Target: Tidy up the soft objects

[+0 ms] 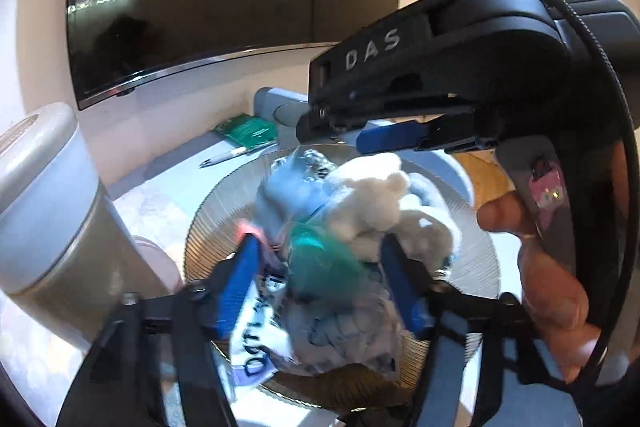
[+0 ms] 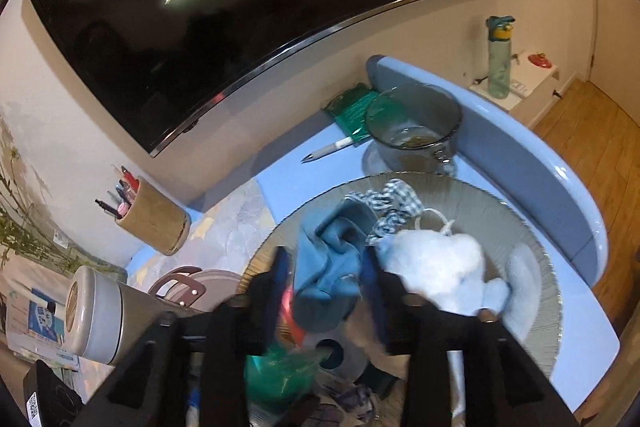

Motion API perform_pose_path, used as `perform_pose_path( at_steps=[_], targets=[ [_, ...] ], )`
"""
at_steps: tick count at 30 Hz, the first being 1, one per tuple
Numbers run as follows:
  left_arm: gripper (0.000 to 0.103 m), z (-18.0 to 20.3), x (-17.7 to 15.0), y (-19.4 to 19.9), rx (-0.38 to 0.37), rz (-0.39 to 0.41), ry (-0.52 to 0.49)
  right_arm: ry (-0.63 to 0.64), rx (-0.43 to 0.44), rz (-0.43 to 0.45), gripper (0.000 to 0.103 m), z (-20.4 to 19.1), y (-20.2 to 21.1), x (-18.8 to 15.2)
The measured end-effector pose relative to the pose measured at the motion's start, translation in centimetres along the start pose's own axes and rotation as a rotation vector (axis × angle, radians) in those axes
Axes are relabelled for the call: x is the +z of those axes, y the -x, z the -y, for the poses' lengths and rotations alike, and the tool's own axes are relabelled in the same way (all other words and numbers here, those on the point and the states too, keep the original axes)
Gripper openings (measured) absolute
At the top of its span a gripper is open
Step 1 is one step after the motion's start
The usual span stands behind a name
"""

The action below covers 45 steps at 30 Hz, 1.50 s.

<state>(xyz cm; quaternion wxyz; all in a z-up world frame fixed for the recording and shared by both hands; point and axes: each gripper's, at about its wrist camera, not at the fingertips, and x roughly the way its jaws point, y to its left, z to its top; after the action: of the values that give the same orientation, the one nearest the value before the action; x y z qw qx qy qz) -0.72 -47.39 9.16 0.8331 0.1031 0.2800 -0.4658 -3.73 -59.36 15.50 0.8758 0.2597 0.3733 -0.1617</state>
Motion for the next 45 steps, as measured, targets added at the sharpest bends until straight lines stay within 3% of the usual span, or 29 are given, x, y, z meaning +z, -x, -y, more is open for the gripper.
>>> perform_pose_path(
  at_steps=[2,11,17,20,24,30,32,36,39,41,43,45],
  targets=[
    [0.075,0.7,-0.2,0.7,0.001,0.016,-0.025,-0.013,0.0,0.026,0.049,0.5,1.0,-0.3],
    [0.077,0.9,-0.8,7.0,-0.028,0.099,-0.05,-0.049,0.067,0.046,0.05,0.1,5.8,-2.8],
    [0.077,-1.1,-2.1,14.2,0.024,0.153,-0.063,-0.04,0.119,0.03,0.051,-2.6,8.1,-5.4],
    [0.08,-4.4,-2.9,19.2,0.082,0.214,-0.017,-0.039,0.139,-0.023,0.052,-4.3,8.4,-7.0],
    [0.081,-9.6,-3.6,26.4,0.255,0.258,0.061,0.024,0.171,-0.033,0.053,-8.5,8.9,-9.5],
    [0.082,-15.7,-5.9,34.4,0.464,0.314,0.177,0.104,0.497,-0.21,0.057,-18.7,7.3,-13.9],
    [0.083,-17.4,-7.3,35.8,0.536,0.309,0.222,0.169,0.497,-0.212,0.057,-22.3,6.6,-15.5],
    [0.083,-20.9,-10.8,36.8,0.6,0.271,0.307,0.265,0.447,-0.141,0.057,-28.1,4.2,-18.9],
    [0.083,-23.7,-13.2,35.1,0.628,0.232,0.373,0.352,0.324,-0.033,0.057,-31.3,1.7,-21.6],
    [0.083,-25.1,-14.8,33.4,0.633,0.213,0.41,0.379,0.291,0.022,0.058,-32.3,0.1,-23.0],
    [0.083,-26.6,-16.3,31.1,0.648,0.184,0.441,0.426,0.202,0.095,0.06,-32.8,-1.9,-24.5],
    [0.083,-27.7,-18.3,29.3,0.648,0.164,0.46,0.445,0.167,0.1,0.067,-32.6,-3.7,-25.3]
  ],
)
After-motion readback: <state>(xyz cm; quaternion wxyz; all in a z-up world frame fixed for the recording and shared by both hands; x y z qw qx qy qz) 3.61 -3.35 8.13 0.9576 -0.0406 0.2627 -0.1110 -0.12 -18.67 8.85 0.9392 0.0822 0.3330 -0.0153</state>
